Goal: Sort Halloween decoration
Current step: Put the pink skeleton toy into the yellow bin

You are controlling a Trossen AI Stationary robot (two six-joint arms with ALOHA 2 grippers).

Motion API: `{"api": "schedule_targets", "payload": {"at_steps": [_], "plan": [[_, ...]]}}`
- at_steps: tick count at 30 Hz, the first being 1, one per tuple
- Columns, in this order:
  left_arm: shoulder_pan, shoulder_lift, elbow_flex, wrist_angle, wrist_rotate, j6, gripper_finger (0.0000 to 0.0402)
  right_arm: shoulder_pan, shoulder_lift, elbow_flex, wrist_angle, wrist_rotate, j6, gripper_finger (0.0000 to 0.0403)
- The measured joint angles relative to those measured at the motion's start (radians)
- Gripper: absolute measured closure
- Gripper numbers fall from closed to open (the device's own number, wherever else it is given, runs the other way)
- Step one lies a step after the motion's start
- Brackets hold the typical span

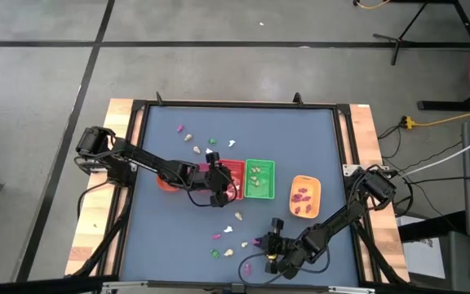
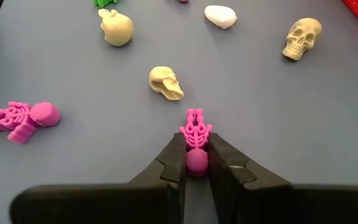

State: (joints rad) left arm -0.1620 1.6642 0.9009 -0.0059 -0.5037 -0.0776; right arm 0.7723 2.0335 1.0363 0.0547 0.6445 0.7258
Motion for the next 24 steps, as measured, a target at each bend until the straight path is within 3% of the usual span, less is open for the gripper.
{"api": "schedule_targets", "payload": {"at_steps": [11, 24], "plan": [[0.000, 0.000, 0.000, 0.000, 0.000, 0.000, 0.0250, -0.001, -0.120, -0.004, -0.064, -0.008, -0.157, 0.0350], [0.000, 0.000, 0.000, 0.000, 0.000, 0.000, 0.0250, -0.001, -0.394, -0.003, -0.548, 0.018, -0.158, 0.0350]]}}
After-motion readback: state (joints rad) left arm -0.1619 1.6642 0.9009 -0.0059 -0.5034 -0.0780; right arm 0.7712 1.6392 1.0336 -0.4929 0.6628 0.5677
